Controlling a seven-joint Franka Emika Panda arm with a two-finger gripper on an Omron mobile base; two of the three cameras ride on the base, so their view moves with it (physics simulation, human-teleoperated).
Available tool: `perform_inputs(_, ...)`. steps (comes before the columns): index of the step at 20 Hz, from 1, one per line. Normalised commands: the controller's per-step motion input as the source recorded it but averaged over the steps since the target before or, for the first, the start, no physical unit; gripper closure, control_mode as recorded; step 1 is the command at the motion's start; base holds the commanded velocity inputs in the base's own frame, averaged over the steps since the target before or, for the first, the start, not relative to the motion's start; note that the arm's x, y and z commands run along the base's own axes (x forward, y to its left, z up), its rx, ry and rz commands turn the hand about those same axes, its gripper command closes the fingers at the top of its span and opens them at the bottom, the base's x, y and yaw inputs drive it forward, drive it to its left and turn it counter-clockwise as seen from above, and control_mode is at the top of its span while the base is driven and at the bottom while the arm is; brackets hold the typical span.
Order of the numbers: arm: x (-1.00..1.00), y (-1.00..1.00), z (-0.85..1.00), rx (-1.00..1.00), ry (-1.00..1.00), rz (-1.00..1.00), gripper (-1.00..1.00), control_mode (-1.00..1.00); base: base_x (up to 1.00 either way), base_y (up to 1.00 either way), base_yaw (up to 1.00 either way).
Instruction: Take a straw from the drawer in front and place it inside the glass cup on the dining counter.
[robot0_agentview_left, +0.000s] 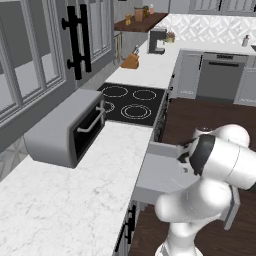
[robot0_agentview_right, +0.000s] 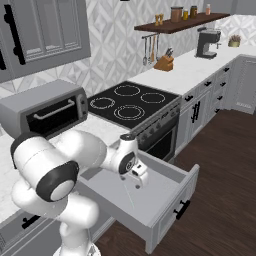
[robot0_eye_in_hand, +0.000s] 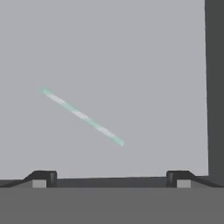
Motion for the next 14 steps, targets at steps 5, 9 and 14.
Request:
perform_inputs(5, 0.31, 0.26, -0.21, 0.00, 0.00, 0.21, -1.00, -1.00, 0.00, 0.00, 0.00)
perform_inputs(9, 0.44, 0.07, -0.32, 0.00, 0.01, 0.12, -1.00, -1.00, 0.00, 0.00, 0.00)
perform_inputs(14, 0.27, 0.02, -0.42, 0.00, 0.05, 0.07, -1.00, -1.00, 0.00, 0.00, 0.00)
